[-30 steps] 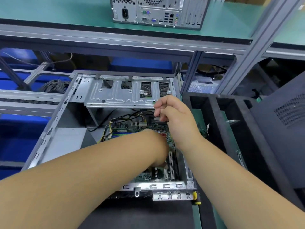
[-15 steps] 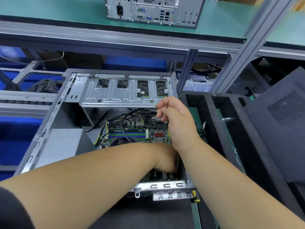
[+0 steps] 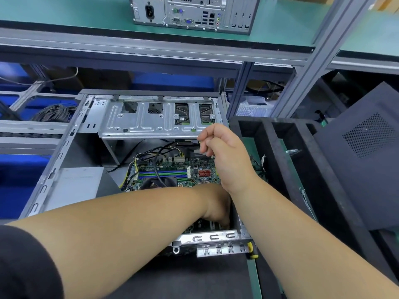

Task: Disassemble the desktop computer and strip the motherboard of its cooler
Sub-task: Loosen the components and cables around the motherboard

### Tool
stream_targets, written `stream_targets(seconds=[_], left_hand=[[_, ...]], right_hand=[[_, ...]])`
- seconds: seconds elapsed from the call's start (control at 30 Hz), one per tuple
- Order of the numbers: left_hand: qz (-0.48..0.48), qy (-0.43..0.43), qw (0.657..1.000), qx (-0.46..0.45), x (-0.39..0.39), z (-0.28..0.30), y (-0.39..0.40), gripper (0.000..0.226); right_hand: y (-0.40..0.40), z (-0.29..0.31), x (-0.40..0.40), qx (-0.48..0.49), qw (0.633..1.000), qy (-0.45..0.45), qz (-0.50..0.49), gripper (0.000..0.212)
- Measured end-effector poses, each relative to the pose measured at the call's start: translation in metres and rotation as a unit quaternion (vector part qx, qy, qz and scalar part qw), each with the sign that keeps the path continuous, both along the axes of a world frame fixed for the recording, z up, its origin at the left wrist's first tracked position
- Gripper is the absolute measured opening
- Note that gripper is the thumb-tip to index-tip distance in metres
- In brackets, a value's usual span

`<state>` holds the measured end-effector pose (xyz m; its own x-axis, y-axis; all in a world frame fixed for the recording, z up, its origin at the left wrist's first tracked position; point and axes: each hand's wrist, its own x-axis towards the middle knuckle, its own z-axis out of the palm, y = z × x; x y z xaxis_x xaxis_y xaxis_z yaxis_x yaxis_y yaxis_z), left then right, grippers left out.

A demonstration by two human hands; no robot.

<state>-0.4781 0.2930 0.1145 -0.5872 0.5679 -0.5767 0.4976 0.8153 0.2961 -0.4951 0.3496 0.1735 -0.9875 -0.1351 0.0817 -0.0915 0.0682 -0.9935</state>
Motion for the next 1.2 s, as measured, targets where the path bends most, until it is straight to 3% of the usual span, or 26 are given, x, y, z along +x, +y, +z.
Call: stream_targets(seconds=[0.23,0.73,1.2], left_hand=[[-0.001,-0.005,1.0,0.0,-0.001,-0.002,0.0,0.041],[-0.045,-0.023,0.999,-0.01,-0.001,0.004,0.004,0.027],[-0.013,-0.037,0.999,0.025,-0.005,-0.003,-0.003,0.031]], right_hand=[[0.0,0.001,0.0,0.009,1.0,-0.005,-0.001,0.023],[0.001,0.003,0.001,0.009,1.0,-0.01,-0.006,0.023],[0.0,0.008,0.003,0.01,0.999,-0.029,-0.012,0.029]])
